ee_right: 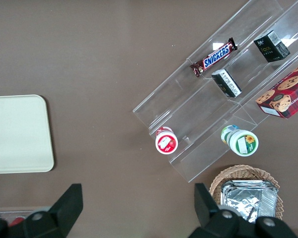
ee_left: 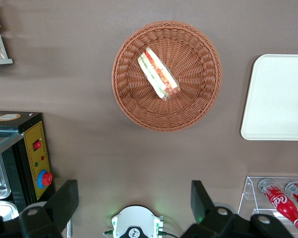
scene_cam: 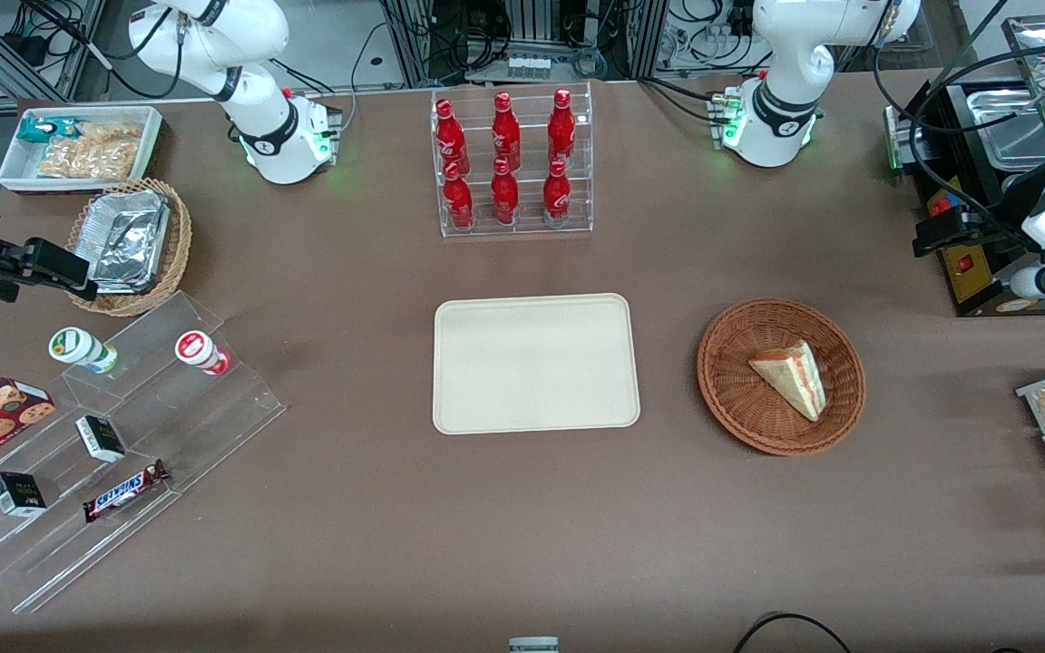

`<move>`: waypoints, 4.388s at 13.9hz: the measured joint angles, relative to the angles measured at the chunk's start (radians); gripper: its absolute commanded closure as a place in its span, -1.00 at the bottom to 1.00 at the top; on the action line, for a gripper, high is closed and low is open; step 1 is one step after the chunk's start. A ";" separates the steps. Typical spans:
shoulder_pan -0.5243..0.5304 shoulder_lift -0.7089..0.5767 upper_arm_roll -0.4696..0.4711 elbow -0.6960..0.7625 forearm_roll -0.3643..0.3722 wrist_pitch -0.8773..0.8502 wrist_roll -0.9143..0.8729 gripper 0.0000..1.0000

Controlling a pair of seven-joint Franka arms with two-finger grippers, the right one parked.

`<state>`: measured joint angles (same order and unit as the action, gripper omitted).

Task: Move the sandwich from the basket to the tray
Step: 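Move the left gripper from rest toward the wicker basket, then lower the open left gripper over the wrapped sandwich in the basket, then close the left gripper on the wrapped sandwich and lift it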

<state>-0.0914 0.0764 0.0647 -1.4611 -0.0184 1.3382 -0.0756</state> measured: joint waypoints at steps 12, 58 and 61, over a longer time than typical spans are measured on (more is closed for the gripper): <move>-0.047 0.051 -0.007 -0.166 -0.002 0.119 -0.001 -1.00; -0.137 0.207 -0.011 -0.390 -0.055 0.509 -0.541 0.97; -0.239 0.248 -0.014 -0.344 -0.052 0.509 -0.469 0.96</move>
<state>-0.3300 0.3248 0.0505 -1.8055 -0.0701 1.8476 -0.5448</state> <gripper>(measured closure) 0.881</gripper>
